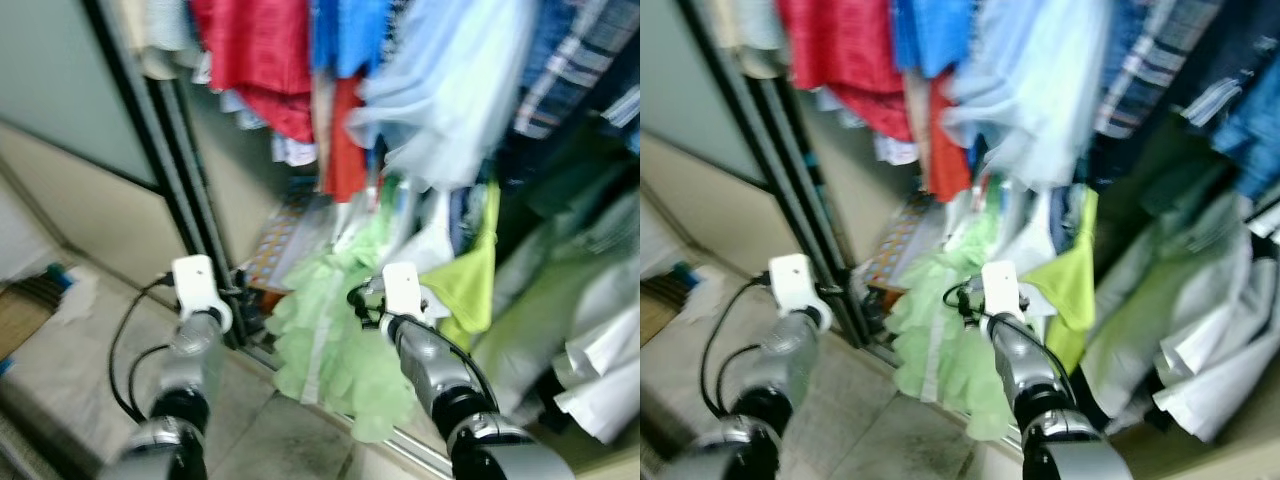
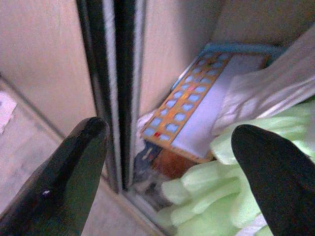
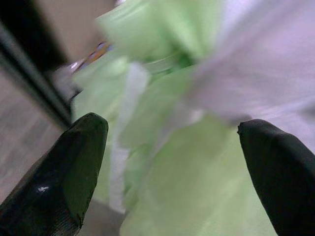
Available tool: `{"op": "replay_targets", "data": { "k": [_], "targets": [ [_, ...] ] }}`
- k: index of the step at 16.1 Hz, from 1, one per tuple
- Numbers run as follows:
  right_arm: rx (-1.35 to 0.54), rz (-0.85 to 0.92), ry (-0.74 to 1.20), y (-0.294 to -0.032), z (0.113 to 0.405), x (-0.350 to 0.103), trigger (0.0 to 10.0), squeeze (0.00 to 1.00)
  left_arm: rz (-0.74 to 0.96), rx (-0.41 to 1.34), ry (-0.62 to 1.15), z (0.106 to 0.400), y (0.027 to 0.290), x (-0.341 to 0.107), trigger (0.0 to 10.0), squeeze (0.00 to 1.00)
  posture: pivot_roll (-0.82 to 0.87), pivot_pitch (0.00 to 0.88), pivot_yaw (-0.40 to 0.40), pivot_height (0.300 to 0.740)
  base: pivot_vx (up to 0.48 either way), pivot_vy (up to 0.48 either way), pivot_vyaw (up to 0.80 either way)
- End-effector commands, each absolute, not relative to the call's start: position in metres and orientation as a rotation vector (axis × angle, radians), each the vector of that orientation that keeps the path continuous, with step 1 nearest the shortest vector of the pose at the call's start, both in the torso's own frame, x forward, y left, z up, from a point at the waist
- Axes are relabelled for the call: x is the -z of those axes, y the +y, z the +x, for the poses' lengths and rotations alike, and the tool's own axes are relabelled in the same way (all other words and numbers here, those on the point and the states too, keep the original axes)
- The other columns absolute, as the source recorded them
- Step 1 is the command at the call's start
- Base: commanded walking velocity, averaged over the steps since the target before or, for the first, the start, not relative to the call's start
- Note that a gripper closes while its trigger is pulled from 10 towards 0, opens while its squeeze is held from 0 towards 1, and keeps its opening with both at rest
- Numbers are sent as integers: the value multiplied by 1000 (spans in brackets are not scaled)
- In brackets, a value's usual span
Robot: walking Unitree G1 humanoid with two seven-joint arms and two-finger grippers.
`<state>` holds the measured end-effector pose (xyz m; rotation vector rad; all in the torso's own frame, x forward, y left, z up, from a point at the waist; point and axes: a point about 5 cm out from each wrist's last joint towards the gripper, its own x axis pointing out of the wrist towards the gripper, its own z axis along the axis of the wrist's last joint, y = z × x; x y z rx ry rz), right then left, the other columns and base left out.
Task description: Clean up the room
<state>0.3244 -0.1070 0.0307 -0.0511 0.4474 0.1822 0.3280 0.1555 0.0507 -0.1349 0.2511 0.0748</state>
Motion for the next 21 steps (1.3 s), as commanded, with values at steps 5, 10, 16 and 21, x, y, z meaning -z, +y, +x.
{"op": "replay_targets", "data": {
  "k": [5,10,16,21],
  "targets": [
    [-282,-85,454,-84,326,-36,10000,0,-101,-55,193,323,160,-58,10000,0,-95,0,-47,740,0,0,81],
    [-336,-142,235,-77,331,-71,10000,0,-4,-125,107,302,175,-69,10000,0,-115,0,-17,740,0,0,0],
    [-232,-134,147,-125,298,-91,10000,0,91,-15,12,252,198,-103,10000,0,-152,0,8,740,0,0,400],
    [-249,-115,144,-167,253,-107,10000,0,141,66,2,214,195,-122,10000,0,-170,0,-6,740,0,0,0]
  ]
}}
